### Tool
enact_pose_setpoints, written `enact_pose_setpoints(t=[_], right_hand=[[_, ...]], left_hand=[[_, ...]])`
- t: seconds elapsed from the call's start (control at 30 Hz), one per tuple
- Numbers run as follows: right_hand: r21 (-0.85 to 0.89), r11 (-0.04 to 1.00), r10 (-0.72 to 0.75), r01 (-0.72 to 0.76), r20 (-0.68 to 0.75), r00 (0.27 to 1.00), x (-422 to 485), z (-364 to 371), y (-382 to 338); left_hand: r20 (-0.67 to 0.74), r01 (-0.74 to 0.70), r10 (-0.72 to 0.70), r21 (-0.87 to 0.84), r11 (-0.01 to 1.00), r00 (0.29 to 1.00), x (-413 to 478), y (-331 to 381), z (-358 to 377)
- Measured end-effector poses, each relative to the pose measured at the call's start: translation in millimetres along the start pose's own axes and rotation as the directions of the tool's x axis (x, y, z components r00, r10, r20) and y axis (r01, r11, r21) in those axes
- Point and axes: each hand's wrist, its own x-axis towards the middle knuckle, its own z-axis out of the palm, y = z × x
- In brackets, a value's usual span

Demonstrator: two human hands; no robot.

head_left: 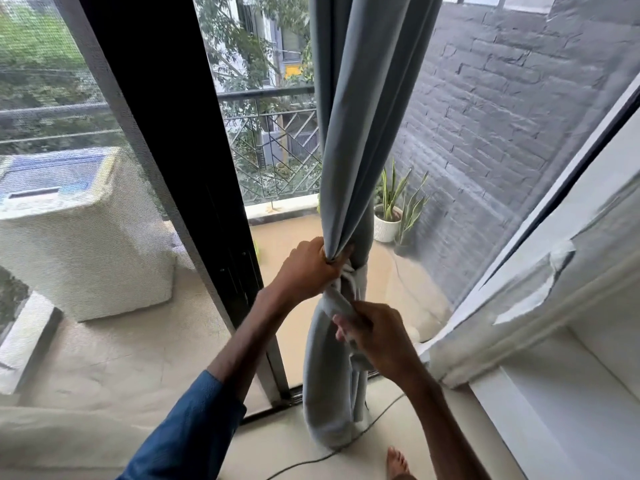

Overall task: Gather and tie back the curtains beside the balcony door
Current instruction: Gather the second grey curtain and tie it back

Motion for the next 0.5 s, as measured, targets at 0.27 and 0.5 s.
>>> enact_pose_setpoints(t=[0.27, 0.5], right_hand=[[-0.265, 0.964, -0.061, -0.018, -0.286, 0.956, 11.9, -32.2, 53.7], [-0.131, 0.977, 0.099, -0.169, -0.426, 0.899, 10.8, -34.0, 49.4]], left_hand=[[-0.002, -0.071, 0.071, 0.053, 0.996, 0.997, 0.0, -21.0, -13.0], [-0.077, -0.093, 0.096, 0.044, 0.995, 0.992, -9.4, -18.2, -9.3]])
